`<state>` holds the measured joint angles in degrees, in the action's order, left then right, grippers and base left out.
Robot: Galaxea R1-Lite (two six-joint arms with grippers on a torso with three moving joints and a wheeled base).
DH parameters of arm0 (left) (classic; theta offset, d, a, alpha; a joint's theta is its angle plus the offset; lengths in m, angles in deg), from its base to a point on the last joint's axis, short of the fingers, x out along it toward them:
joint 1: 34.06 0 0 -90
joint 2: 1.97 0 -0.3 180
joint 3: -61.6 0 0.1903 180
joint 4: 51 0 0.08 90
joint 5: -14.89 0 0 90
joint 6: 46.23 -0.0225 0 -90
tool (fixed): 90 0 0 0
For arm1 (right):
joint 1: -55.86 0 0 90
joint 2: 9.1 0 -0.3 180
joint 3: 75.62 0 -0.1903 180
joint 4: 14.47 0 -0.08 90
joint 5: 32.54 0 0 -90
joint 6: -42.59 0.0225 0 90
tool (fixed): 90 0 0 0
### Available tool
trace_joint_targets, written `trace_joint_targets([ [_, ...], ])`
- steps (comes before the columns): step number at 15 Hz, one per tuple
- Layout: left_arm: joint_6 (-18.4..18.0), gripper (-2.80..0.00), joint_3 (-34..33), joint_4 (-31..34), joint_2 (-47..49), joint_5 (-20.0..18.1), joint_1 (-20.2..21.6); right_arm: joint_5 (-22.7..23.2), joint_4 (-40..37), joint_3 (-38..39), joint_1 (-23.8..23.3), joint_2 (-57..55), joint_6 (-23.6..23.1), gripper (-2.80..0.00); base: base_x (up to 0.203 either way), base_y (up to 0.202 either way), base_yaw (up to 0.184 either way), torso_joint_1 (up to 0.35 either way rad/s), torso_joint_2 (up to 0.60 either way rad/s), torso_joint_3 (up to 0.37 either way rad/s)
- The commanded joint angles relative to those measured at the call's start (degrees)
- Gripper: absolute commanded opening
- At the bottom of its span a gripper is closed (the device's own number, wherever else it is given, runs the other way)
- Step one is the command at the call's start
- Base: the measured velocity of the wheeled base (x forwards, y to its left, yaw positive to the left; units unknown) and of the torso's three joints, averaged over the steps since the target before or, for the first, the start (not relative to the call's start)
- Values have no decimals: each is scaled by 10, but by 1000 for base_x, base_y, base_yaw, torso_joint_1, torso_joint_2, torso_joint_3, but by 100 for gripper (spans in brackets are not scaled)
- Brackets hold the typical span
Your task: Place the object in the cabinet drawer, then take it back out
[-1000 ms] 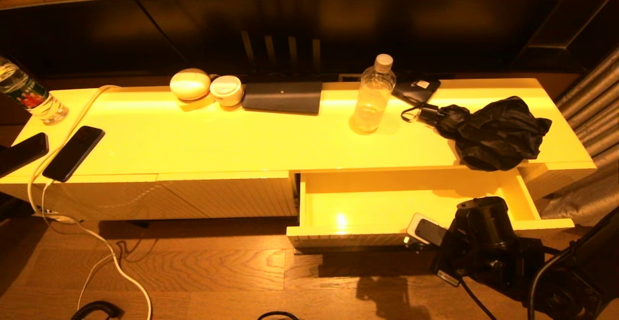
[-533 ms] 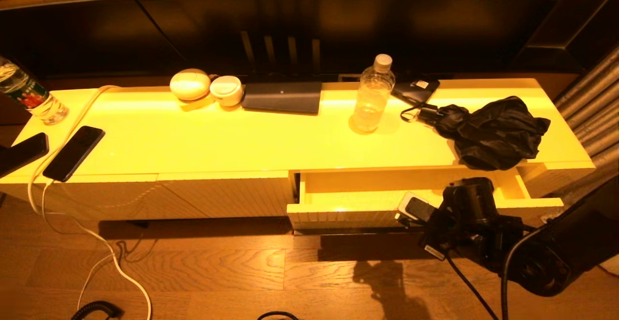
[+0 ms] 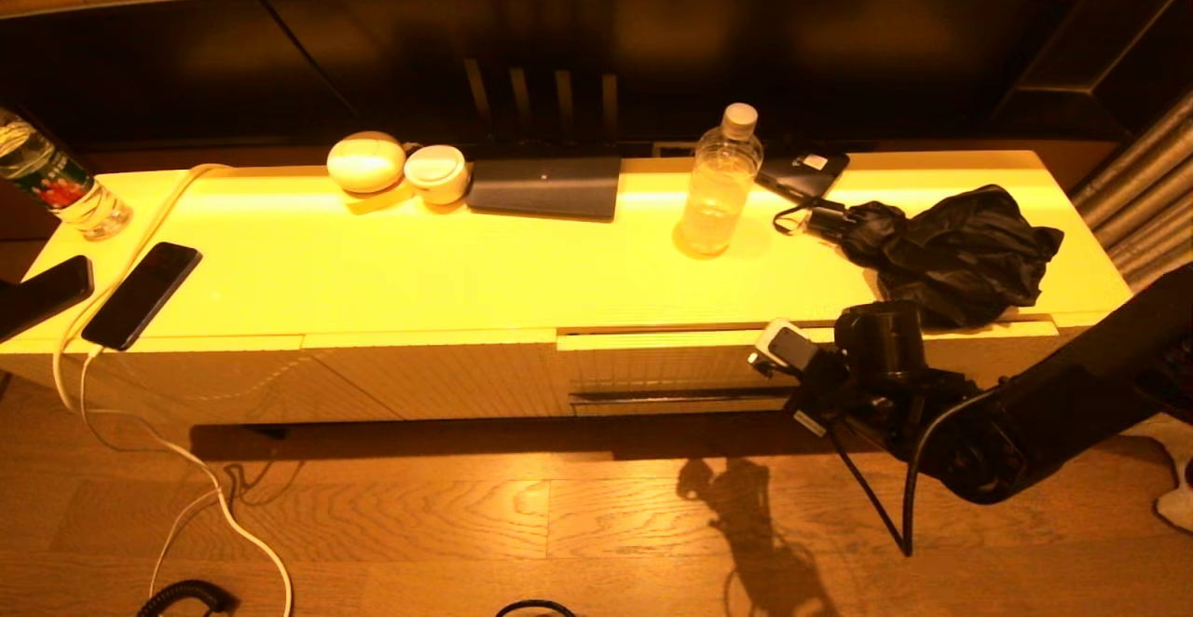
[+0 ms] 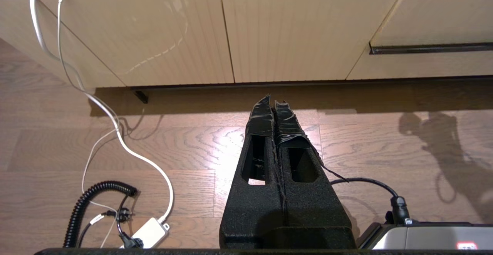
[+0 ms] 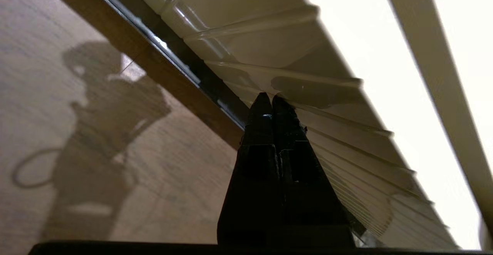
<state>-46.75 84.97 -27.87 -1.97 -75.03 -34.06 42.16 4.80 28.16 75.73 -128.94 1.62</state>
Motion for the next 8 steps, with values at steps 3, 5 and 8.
trace_joint_targets([
  [3, 0, -280, -2, 0, 0, -1, 0, -1, -2, -33, -9, -11, 5, -280, 0, 0, 0, 0, 0, 0],
  [5, 0, -280, -1, 0, 0, 0, 0, 0, -6, -9, -10, 25, 5, -280, 0, 0, 0, 0, 0, 0],
  [8, 0, -280, -1, 0, 0, 0, 0, 0, -18, 47, -11, 105, 6, -280, 0, 0, 0, 0, 0, 0],
])
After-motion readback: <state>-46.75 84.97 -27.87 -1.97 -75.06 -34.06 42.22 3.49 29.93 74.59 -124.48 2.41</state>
